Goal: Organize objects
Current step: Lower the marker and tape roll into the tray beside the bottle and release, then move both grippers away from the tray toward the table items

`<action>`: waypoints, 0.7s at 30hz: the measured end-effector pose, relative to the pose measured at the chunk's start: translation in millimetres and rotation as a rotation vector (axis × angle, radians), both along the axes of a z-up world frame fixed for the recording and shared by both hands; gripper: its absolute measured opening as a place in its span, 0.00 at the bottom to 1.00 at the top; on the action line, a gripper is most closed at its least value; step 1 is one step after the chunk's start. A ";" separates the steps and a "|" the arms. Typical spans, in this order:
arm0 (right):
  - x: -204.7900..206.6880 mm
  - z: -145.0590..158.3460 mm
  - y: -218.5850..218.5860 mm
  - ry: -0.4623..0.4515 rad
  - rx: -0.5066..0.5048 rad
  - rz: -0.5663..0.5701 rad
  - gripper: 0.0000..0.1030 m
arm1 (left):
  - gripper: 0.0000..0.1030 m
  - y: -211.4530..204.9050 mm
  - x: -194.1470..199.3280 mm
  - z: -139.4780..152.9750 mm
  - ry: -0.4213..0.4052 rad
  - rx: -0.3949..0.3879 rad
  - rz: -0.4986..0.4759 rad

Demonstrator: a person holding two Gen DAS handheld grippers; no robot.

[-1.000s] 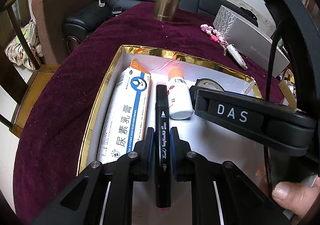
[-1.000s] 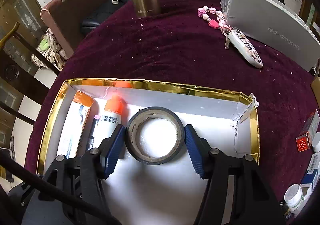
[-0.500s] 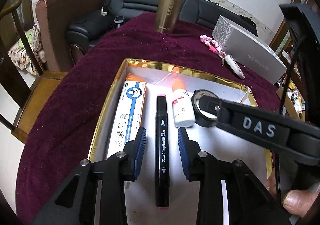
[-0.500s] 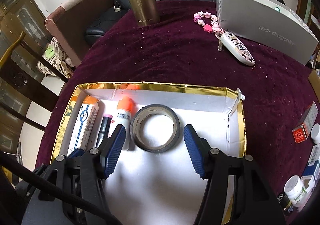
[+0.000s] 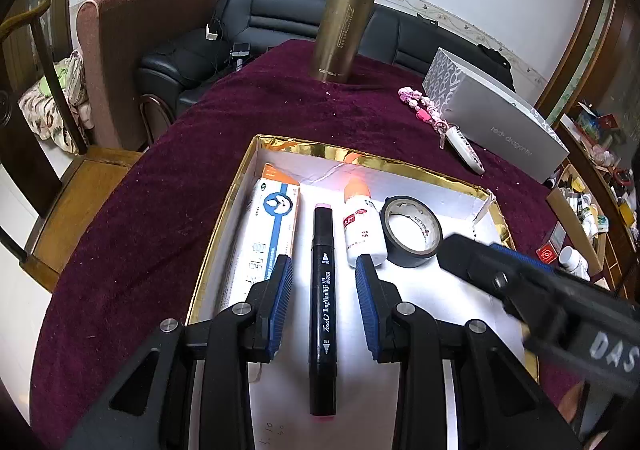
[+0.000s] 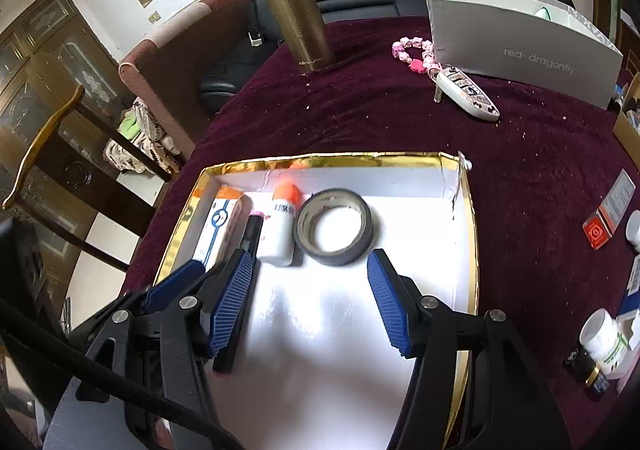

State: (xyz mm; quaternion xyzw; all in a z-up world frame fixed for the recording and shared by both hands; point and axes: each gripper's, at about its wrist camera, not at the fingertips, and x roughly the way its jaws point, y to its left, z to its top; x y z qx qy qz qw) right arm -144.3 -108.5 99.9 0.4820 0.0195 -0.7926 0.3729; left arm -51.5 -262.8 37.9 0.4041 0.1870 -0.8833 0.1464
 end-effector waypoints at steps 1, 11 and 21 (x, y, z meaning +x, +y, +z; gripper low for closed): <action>1.3 -1.0 1.7 -0.004 -0.002 0.002 0.58 | 0.27 0.2 -0.1 0.0 0.002 -0.002 0.002; 20.7 13.8 46.0 0.004 -0.109 0.002 0.58 | 0.27 5.1 1.3 1.8 0.018 -0.023 -0.011; 20.9 23.8 162.3 0.103 -0.102 -0.081 0.58 | 0.27 18.2 10.0 15.6 0.070 -0.026 -0.075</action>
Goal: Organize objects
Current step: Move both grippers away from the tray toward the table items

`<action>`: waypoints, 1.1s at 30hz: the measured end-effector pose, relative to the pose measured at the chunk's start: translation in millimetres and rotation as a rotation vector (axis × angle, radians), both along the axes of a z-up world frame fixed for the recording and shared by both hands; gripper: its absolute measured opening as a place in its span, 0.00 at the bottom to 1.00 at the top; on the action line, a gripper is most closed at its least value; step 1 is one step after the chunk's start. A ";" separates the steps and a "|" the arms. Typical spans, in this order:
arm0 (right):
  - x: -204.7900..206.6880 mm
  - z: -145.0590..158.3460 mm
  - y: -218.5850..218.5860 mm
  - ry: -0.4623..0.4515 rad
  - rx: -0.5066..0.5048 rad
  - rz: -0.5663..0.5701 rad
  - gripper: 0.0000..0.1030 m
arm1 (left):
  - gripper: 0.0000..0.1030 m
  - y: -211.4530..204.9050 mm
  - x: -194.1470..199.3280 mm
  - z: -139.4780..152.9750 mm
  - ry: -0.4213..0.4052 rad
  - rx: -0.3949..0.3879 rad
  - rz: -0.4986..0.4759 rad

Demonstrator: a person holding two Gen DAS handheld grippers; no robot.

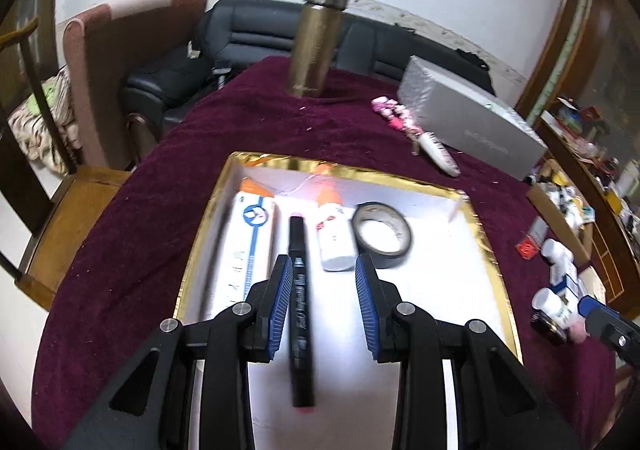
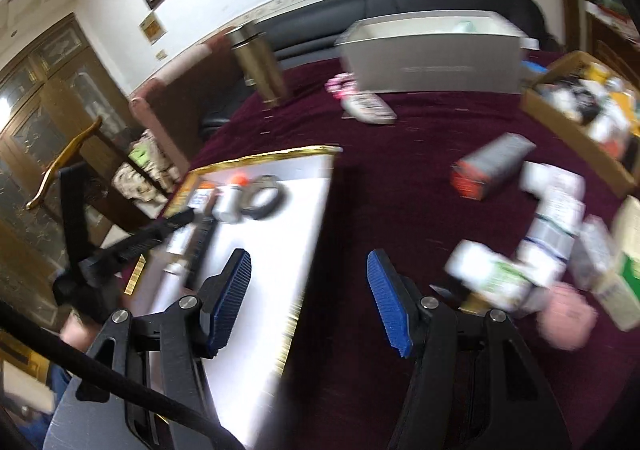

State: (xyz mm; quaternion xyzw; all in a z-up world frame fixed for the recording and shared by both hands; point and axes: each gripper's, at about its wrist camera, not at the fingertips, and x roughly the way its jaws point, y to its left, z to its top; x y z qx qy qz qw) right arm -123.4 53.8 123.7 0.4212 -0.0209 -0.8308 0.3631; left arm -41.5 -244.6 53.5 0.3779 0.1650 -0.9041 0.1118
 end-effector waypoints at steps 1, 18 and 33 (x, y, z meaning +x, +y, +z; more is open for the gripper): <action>-2.9 0.1 12.9 0.012 0.007 -0.019 0.58 | 0.27 4.7 0.4 2.9 -0.006 -0.009 -0.017; -38.4 -51.9 84.0 -0.163 -0.160 0.079 0.58 | 0.28 165.3 3.1 42.6 -0.049 0.104 -0.279; -44.9 -54.6 77.9 -0.210 -0.240 0.111 0.62 | 0.28 177.2 3.2 26.2 -0.131 0.083 -0.288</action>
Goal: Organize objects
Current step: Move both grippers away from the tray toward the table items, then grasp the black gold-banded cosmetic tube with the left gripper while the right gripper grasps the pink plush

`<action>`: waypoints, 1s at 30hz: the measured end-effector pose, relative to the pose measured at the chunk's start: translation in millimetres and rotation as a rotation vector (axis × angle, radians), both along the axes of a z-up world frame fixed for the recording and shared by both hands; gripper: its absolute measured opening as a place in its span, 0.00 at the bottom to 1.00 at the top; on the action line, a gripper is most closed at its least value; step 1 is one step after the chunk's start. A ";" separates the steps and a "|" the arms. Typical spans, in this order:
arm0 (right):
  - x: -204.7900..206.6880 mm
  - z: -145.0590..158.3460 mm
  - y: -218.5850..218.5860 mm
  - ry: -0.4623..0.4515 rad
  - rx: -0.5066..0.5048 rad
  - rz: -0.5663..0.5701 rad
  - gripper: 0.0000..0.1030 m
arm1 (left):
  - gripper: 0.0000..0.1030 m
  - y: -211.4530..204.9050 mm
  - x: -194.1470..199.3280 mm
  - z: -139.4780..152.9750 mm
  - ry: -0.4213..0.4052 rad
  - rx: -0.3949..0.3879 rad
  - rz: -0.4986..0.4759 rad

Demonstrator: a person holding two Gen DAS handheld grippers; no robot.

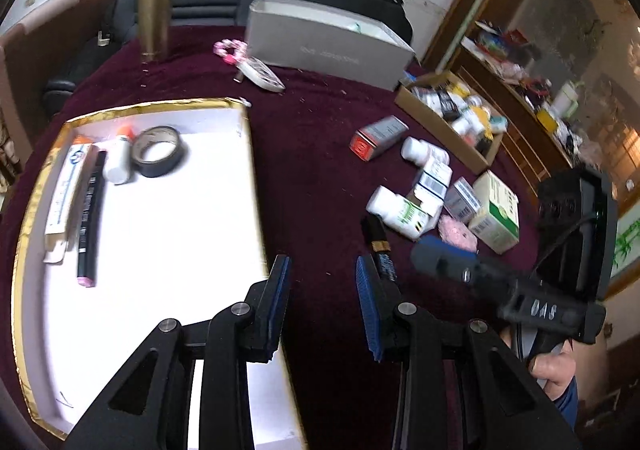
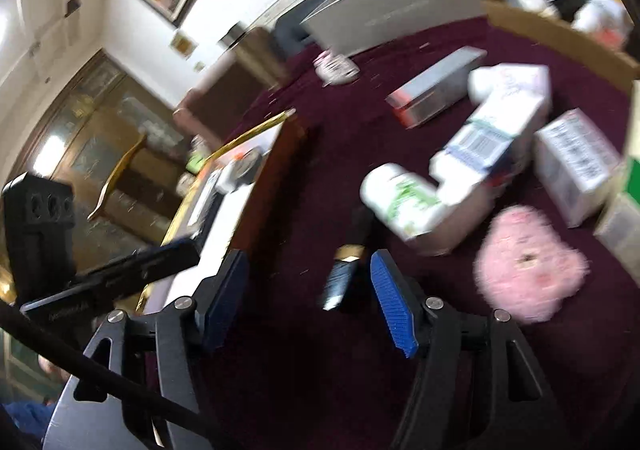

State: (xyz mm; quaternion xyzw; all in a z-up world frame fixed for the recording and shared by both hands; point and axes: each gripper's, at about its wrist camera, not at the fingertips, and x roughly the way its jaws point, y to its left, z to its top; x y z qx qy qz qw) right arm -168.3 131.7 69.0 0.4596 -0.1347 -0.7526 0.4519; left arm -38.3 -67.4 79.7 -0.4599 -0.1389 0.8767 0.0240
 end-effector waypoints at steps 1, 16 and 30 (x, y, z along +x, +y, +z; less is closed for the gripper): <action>-2.5 0.7 5.2 -0.002 -0.008 -0.028 0.62 | 0.28 6.7 -4.9 -3.4 -0.022 -0.005 -0.015; -12.4 17.0 71.8 0.086 0.106 -0.309 0.65 | 0.28 75.6 -67.4 -48.4 -0.160 -0.171 -0.061; -14.0 -4.0 56.8 0.128 0.372 -0.272 0.56 | 0.13 83.6 -57.1 -61.7 -0.126 -0.245 -0.075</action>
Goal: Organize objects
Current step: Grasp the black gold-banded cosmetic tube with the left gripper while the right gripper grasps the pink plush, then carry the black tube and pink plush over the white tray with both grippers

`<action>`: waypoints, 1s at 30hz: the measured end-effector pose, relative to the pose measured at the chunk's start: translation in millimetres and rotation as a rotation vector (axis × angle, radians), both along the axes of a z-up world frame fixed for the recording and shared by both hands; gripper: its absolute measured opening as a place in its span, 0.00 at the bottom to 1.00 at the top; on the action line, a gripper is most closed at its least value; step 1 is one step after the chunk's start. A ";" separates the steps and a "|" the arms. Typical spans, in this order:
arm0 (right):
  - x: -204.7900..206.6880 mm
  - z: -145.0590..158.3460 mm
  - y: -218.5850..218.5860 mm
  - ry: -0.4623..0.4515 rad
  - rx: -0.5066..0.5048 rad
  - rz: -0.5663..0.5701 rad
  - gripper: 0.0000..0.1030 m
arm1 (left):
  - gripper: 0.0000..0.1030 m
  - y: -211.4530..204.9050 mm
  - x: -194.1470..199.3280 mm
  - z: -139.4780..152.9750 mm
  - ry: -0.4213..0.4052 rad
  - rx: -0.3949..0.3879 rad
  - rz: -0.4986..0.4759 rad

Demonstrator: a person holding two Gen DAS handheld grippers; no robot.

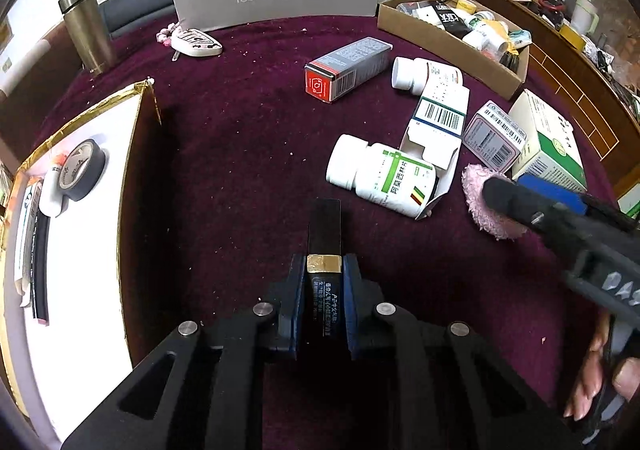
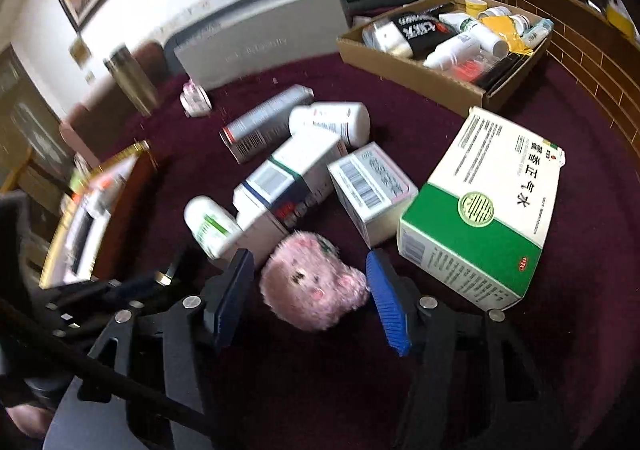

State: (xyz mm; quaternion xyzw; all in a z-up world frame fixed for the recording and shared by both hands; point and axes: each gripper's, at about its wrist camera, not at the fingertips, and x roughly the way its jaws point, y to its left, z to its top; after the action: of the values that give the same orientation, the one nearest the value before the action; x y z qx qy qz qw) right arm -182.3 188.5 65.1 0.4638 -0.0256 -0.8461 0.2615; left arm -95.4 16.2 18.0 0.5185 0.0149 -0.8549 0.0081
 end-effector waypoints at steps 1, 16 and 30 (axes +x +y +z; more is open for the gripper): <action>-0.5 -3.6 -2.3 -0.005 0.015 0.008 0.54 | 0.13 -0.2 -0.6 0.1 0.000 -0.001 -0.001; 10.2 0.7 -3.7 0.069 0.017 0.049 0.33 | 0.13 -8.3 14.7 14.0 0.060 0.079 -0.016; 15.7 21.6 -2.8 0.132 -0.095 0.056 0.33 | 0.14 -46.1 37.6 48.3 0.179 0.071 0.065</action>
State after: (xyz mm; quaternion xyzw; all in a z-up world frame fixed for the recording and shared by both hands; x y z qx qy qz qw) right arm -166.6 185.7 86.7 0.3946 -0.0356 -0.8649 0.3080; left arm -57.9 -29.9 66.3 0.4390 0.0628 -0.8961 0.0161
